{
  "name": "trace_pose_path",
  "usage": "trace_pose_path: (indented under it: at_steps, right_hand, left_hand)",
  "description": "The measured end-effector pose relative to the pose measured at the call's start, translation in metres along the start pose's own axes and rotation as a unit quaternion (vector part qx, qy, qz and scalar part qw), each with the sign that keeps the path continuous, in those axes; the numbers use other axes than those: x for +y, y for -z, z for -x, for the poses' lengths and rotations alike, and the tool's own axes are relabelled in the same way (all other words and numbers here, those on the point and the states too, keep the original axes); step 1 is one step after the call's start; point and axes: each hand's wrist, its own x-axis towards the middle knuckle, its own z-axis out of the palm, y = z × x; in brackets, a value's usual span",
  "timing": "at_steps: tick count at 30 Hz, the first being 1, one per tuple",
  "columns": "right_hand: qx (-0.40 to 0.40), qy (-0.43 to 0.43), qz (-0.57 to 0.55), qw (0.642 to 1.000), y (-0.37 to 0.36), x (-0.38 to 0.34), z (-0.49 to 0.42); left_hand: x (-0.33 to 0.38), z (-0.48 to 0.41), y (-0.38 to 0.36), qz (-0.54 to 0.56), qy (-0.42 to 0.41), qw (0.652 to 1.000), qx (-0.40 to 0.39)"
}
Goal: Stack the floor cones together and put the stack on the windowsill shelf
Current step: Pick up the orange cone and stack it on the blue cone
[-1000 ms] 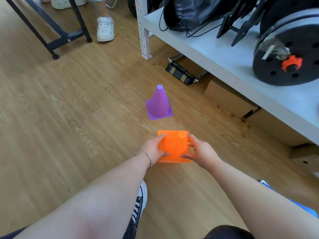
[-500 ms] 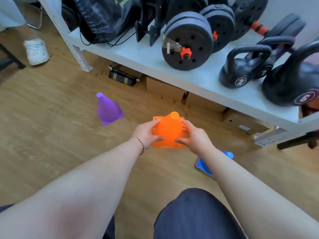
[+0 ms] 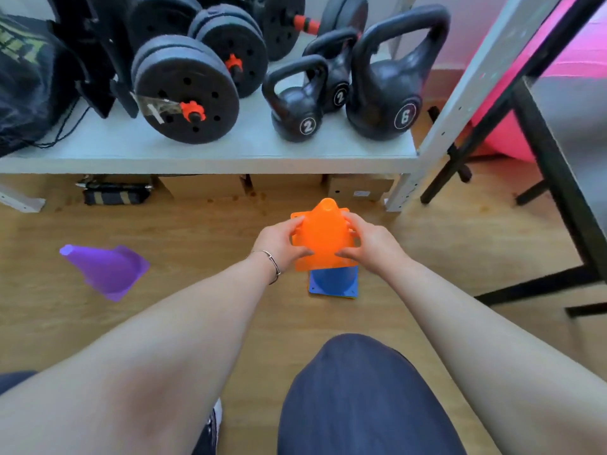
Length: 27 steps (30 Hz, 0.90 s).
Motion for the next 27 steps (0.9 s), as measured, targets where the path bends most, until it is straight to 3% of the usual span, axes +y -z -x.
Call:
trace_pose_path:
  at_steps: [9,27]
  right_hand:
    - [-0.027,-0.059,0.029,0.997,-0.008,0.047,-0.007]
    - [-0.07,-0.112,0.013,0.991,-0.085,0.079,-0.033]
  left_hand:
    - [0.007,-0.024,-0.055,-0.039,-0.034,0.997,-0.053]
    - [-0.047,-0.055,-0.112,-0.119,0.024,0.987,-0.104]
